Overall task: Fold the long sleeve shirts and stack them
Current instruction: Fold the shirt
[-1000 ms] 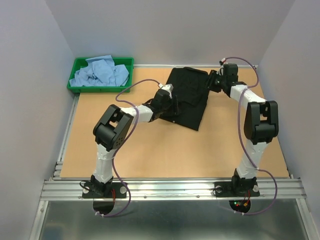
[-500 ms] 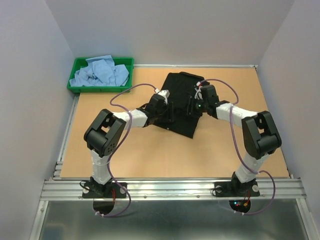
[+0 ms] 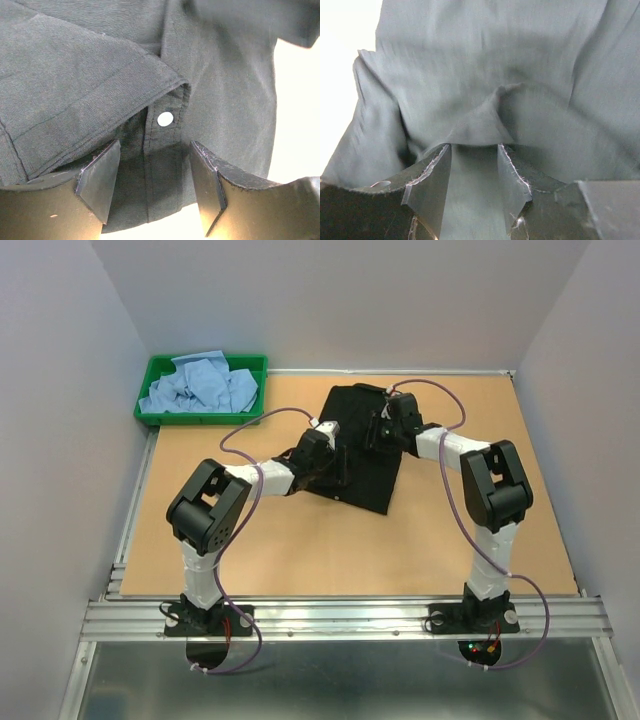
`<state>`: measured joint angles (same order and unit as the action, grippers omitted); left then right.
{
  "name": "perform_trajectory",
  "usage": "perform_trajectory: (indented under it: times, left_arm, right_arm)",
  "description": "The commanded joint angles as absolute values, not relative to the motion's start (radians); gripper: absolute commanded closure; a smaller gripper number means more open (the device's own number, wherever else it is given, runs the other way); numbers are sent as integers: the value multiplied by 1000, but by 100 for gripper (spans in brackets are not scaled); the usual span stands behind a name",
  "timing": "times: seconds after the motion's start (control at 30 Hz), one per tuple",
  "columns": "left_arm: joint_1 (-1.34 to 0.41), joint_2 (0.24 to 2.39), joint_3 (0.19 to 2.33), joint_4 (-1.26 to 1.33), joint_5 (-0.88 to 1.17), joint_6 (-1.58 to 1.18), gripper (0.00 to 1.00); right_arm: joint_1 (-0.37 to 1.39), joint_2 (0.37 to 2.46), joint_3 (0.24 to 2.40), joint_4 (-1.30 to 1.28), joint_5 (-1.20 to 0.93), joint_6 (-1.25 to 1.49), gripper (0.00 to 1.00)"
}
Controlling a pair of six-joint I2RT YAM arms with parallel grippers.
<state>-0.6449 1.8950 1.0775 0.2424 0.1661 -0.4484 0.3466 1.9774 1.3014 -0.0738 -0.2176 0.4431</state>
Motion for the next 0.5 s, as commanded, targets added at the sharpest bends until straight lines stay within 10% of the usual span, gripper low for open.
perform_trajectory:
  times: [0.0, 0.47]
  left_arm:
    - [-657, 1887, 1031, 115, 170, -425, 30]
    - [-660, 1775, 1080, 92, 126, -459, 26]
  right_arm:
    - [339, 2034, 1482, -9, -106, 413, 52]
    - [336, 1880, 1468, -9, -138, 434, 49]
